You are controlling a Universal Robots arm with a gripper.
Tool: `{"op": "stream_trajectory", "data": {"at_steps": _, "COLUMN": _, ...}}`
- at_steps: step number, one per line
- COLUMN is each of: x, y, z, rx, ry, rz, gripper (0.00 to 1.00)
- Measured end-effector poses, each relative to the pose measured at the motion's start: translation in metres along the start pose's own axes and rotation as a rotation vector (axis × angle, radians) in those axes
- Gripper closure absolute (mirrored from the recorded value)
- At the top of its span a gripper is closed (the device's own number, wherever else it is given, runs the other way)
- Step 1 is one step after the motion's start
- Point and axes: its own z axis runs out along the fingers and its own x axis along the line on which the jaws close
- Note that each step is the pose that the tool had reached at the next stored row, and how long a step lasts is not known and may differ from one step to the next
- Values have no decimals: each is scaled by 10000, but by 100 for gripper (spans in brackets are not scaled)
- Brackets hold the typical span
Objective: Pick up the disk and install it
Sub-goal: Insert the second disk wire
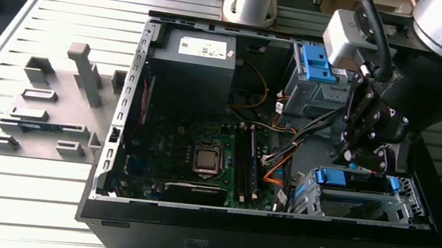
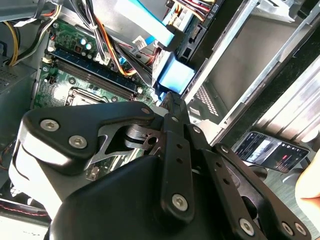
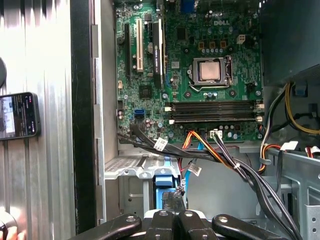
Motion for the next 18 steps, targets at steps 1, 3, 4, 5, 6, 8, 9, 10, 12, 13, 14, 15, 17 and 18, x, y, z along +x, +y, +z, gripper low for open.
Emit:
{"op": "stream_trajectory", "data": {"at_steps": 1, "x": 0, "y": 3, "z": 0, "rx": 0, "ry": 1, "rz": 0, "gripper": 89}}
{"op": "stream_trajectory", "data": {"at_steps": 3, "x": 0, "y": 8, "z": 0, "rx": 0, "ry": 0, "rz": 0, "gripper": 89}}
{"op": "stream_trajectory", "data": {"at_steps": 4, "x": 1, "y": 11, "z": 0, "rx": 0, "ry": 0, "rz": 0, "gripper": 89}}
{"op": "stream_trajectory", "data": {"at_steps": 5, "x": 1, "y": 14, "z": 0, "rx": 0, "ry": 1, "rz": 0, "gripper": 89}}
{"op": "stream_trajectory", "data": {"at_steps": 6, "x": 1, "y": 17, "z": 0, "rx": 0, "ry": 1, "rz": 0, "gripper": 89}}
{"op": "stream_trajectory", "data": {"at_steps": 8, "x": 1, "y": 23, "z": 0, "rx": 0, "ry": 1, "rz": 1, "gripper": 89}}
{"op": "stream_trajectory", "data": {"at_steps": 9, "x": 1, "y": 25, "z": 0, "rx": 0, "ry": 1, "rz": 0, "gripper": 89}}
{"op": "stream_trajectory", "data": {"at_steps": 10, "x": 2, "y": 28, "z": 0, "rx": 0, "ry": 1, "rz": 0, "gripper": 89}}
{"op": "stream_trajectory", "data": {"at_steps": 12, "x": 2, "y": 34, "z": 1, "rx": 0, "ry": 0, "rz": 0, "gripper": 89}}
{"op": "stream_trajectory", "data": {"at_steps": 13, "x": 2, "y": 36, "z": 1, "rx": 0, "ry": 1, "rz": 0, "gripper": 89}}
{"op": "stream_trajectory", "data": {"at_steps": 14, "x": 2, "y": 39, "z": 1, "rx": 0, "ry": 0, "rz": 0, "gripper": 89}}
{"op": "stream_trajectory", "data": {"at_steps": 15, "x": 2, "y": 42, "z": 0, "rx": 0, "ry": 1, "rz": 0, "gripper": 89}}
{"op": "stream_trajectory", "data": {"at_steps": 17, "x": 3, "y": 48, "z": 1, "rx": 0, "ry": 0, "rz": 1, "gripper": 89}}
{"op": "stream_trajectory", "data": {"at_steps": 18, "x": 3, "y": 51, "z": 1, "rx": 0, "ry": 0, "rz": 0, "gripper": 89}}
